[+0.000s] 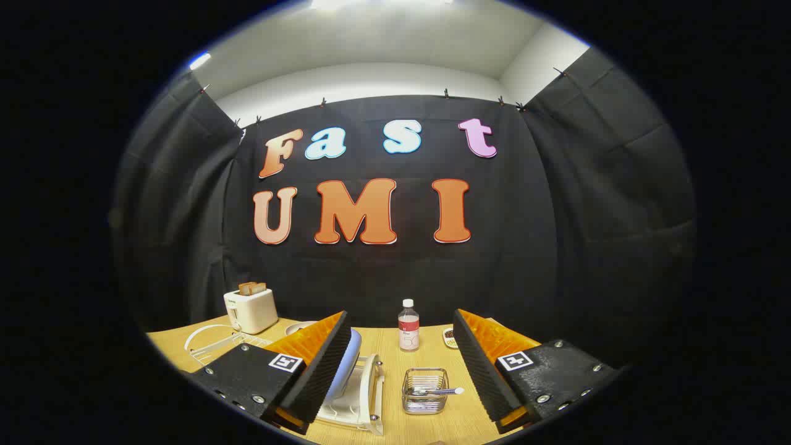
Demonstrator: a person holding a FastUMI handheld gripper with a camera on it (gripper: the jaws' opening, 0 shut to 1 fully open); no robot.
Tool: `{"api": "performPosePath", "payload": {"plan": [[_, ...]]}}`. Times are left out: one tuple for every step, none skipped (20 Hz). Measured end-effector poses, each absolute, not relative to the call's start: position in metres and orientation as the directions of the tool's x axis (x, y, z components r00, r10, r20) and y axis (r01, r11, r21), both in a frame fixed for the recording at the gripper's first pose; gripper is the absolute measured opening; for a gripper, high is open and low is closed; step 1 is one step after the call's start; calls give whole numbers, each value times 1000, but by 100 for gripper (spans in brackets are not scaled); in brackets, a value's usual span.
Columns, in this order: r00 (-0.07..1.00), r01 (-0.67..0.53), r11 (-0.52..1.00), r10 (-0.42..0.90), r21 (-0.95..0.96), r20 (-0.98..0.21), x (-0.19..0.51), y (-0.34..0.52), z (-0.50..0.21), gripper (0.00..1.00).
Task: Take the plate from the dish rack, then take the spoon from the basket and place it into the plate.
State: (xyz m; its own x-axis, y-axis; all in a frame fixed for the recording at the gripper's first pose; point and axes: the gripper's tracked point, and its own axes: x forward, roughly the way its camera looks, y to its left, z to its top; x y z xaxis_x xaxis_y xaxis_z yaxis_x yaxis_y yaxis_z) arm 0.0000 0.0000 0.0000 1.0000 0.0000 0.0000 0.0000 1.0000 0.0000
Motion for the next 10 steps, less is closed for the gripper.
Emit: {"api": "performPosePath", "payload": {"plan": [[1000, -4, 1000, 4, 7, -5, 1, 2, 0, 99], [1000, -8, 1000, 8, 12, -11, 1, 3, -1, 99], [1000, -18, 1000, 18, 13, -12, 1, 7, -1, 99], [1000, -21, 1000, 21, 14, -13, 0, 9, -2, 99], [1000, -24, 1000, 24, 10, -13, -2, 10, -4, 99], [1000, -20, 1000, 20, 7, -21, -2, 11, -6, 99], [999, -28, 1000, 28, 1, -32, -1, 14, -9, 99], [999, -38, 999, 38, -4, -38, 0, 19, -9, 99], [998, -45, 999, 44, -8, -37, -1, 22, -5, 99], [998, -51, 999, 51, -9, -31, -1, 25, -2, 99]]}}
